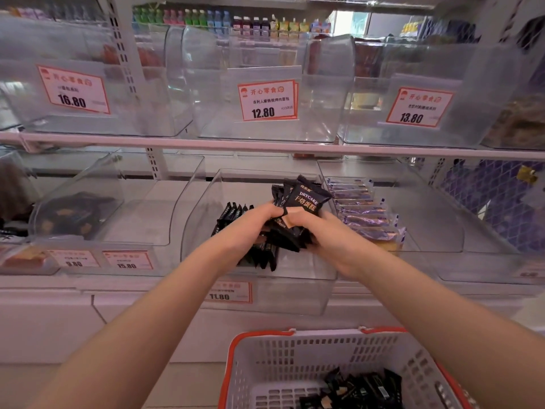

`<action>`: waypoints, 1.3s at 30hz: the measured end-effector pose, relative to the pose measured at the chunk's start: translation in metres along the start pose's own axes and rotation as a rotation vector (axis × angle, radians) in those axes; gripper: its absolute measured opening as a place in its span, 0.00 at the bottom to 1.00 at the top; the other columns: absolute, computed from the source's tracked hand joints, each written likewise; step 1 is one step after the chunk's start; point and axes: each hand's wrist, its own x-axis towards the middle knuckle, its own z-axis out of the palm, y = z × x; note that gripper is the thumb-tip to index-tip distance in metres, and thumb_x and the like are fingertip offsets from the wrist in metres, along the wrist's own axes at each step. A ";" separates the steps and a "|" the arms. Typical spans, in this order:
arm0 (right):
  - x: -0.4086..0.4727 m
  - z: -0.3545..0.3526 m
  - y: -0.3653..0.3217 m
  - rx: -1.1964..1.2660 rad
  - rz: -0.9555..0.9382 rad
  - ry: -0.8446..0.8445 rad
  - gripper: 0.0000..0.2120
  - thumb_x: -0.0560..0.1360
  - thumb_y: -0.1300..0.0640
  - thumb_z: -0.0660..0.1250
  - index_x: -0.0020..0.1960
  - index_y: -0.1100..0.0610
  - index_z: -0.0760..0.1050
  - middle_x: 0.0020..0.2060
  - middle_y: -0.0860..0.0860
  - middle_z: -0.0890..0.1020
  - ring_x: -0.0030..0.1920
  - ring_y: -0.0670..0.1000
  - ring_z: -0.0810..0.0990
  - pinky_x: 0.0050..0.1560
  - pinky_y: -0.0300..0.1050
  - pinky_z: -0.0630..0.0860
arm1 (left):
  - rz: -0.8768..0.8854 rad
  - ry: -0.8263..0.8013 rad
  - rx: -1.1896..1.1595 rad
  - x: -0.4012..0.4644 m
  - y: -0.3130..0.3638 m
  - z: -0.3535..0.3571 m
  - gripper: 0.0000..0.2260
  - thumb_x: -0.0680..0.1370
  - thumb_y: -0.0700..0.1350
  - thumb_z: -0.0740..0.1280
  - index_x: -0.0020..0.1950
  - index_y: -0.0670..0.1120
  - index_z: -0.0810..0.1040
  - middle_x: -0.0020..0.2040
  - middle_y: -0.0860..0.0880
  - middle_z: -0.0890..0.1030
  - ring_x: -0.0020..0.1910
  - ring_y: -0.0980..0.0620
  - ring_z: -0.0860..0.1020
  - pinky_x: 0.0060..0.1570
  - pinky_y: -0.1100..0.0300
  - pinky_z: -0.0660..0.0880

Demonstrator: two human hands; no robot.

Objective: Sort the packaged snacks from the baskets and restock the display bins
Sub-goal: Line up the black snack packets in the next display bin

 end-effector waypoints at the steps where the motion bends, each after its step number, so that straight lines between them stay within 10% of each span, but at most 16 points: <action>1: 0.003 -0.001 -0.001 -0.044 0.002 0.039 0.19 0.71 0.54 0.69 0.61 0.51 0.72 0.53 0.49 0.82 0.55 0.48 0.78 0.57 0.44 0.73 | 0.028 -0.017 -0.005 0.000 -0.007 -0.004 0.15 0.81 0.47 0.55 0.64 0.46 0.73 0.63 0.44 0.76 0.64 0.46 0.72 0.68 0.49 0.64; 7: 0.021 0.001 -0.006 -0.497 0.129 0.224 0.28 0.69 0.46 0.68 0.62 0.59 0.65 0.52 0.54 0.78 0.50 0.52 0.78 0.50 0.49 0.78 | 0.067 -0.152 0.190 0.028 -0.038 -0.026 0.08 0.74 0.57 0.61 0.45 0.60 0.80 0.52 0.62 0.78 0.54 0.62 0.74 0.52 0.64 0.71; 10: 0.026 0.010 -0.007 -1.072 0.182 0.188 0.30 0.68 0.42 0.67 0.59 0.61 0.64 0.46 0.53 0.74 0.41 0.50 0.75 0.34 0.42 0.72 | 0.126 -0.182 0.429 0.040 -0.048 -0.033 0.12 0.77 0.48 0.59 0.55 0.53 0.80 0.60 0.55 0.78 0.58 0.58 0.74 0.56 0.63 0.68; 14: 0.037 0.029 0.009 -1.552 0.290 0.144 0.27 0.66 0.40 0.68 0.56 0.57 0.72 0.50 0.54 0.76 0.50 0.54 0.76 0.44 0.44 0.72 | 0.197 -0.193 1.059 0.059 -0.055 -0.035 0.19 0.77 0.44 0.61 0.68 0.45 0.70 0.69 0.47 0.68 0.66 0.48 0.69 0.65 0.55 0.67; 27: 0.077 0.015 0.051 -1.516 0.333 -0.010 0.41 0.69 0.33 0.65 0.66 0.64 0.65 0.60 0.60 0.72 0.59 0.58 0.74 0.52 0.46 0.73 | 0.250 -0.263 1.325 0.083 -0.066 -0.020 0.30 0.73 0.63 0.63 0.68 0.45 0.66 0.62 0.45 0.69 0.56 0.44 0.73 0.47 0.52 0.72; 31: 0.066 0.002 0.041 -1.626 0.240 -0.203 0.35 0.69 0.45 0.72 0.67 0.61 0.63 0.64 0.59 0.64 0.62 0.62 0.69 0.61 0.52 0.71 | 0.229 -0.222 1.360 0.087 -0.068 -0.011 0.39 0.67 0.70 0.64 0.67 0.45 0.65 0.61 0.45 0.68 0.55 0.44 0.73 0.44 0.52 0.70; 39: 0.065 0.011 0.053 -1.817 0.102 -0.169 0.20 0.76 0.65 0.61 0.66 0.61 0.61 0.61 0.60 0.67 0.59 0.63 0.74 0.44 0.50 0.68 | 0.203 -0.053 1.366 0.097 -0.067 0.002 0.27 0.73 0.58 0.67 0.65 0.44 0.65 0.61 0.44 0.70 0.59 0.42 0.73 0.46 0.51 0.72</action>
